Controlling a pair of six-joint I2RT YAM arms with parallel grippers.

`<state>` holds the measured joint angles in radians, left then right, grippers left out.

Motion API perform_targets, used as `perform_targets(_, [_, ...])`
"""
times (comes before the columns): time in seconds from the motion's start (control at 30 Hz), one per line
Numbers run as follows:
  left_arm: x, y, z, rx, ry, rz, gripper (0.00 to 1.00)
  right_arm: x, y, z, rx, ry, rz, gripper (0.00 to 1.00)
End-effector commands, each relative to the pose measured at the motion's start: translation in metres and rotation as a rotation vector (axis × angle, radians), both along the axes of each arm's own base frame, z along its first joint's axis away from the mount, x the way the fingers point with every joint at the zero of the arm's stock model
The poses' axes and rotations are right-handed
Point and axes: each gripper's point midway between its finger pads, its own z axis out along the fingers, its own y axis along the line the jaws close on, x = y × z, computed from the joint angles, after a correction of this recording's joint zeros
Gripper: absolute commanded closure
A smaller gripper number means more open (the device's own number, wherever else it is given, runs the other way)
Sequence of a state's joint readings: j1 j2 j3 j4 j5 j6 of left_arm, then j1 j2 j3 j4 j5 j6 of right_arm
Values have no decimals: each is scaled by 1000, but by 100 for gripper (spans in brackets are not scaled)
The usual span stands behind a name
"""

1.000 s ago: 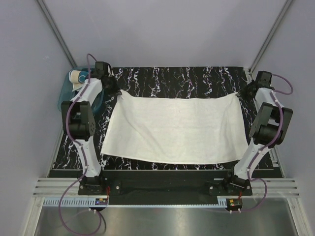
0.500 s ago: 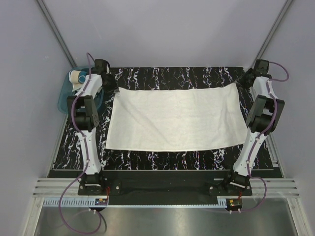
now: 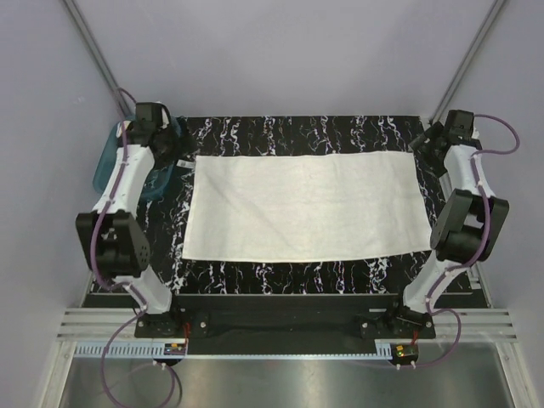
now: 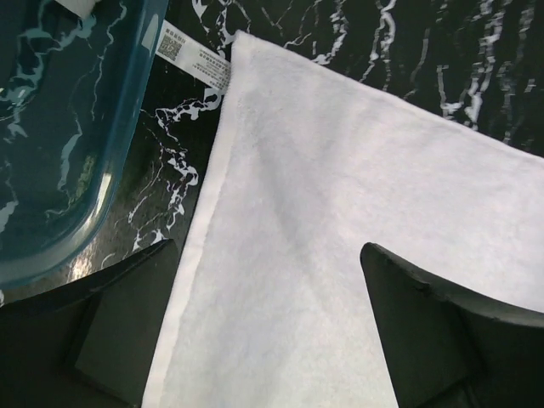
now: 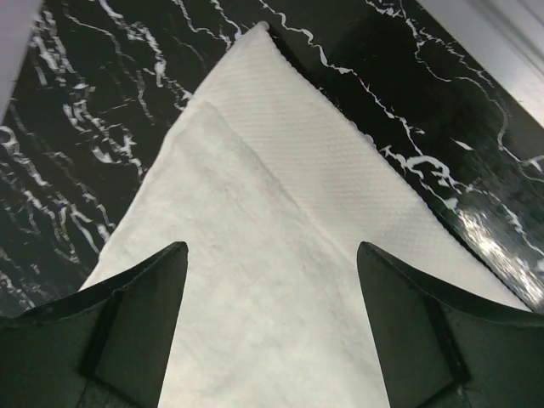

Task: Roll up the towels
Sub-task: Flatten the towel

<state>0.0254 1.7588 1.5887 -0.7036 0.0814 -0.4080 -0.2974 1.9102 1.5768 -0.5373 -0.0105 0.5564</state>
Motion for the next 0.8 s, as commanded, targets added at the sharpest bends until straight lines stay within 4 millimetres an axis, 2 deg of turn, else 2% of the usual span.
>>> perform_targets(0.0, [-20,0,24,9,-64,-12,5,-30,1,68,-100,-110,-22,12])
perform_targets(0.07, [-35,-4,31,-4,-70,-25,6,-44,6,73,-99,-110,-15,12])
perform_targets(0.1, [-43,-5,30,-7,-68,-25,6,-56,10,78,-99,-115,-12,12])
perform_targets(0.13, [-57,-5,16,-11,-34,-20,6,-65,13,79,-96,-108,-10,12])
perform_targets(0.17, [-70,-6,22,-14,-53,-14,6,-71,16,81,-93,-110,-5,12])
perform_targets(0.23, [-90,0,10,-3,-23,26,6,-89,25,78,-76,-105,11,12])
perform_targets(0.27, [-111,0,-8,-17,21,60,7,-95,29,77,-67,-103,18,12])
perform_targets(0.33, [-133,1,-27,-32,72,113,9,-110,40,69,-34,-91,40,12])
perform_targets(0.4, [-160,-10,-51,-119,112,137,16,-122,47,62,-13,-81,51,12])
perform_targets(0.47, [-174,-16,-52,-176,84,166,16,-129,53,59,4,-75,68,12])
perform_targets(0.5, [-188,-17,-66,-180,117,180,17,-134,55,60,5,-77,72,12])
perform_targets(0.53, [-197,-17,-68,-190,106,197,18,-140,57,63,6,-79,75,13])
perform_targets(0.67, [-212,-11,-72,-167,104,232,23,-147,62,68,8,-90,88,12])
perform_targets(0.7, [-218,-10,-81,-163,120,245,27,-150,61,70,3,-89,84,13])
perform_targets(0.77, [-218,-9,-79,-181,83,281,33,-151,62,72,1,-96,81,13])
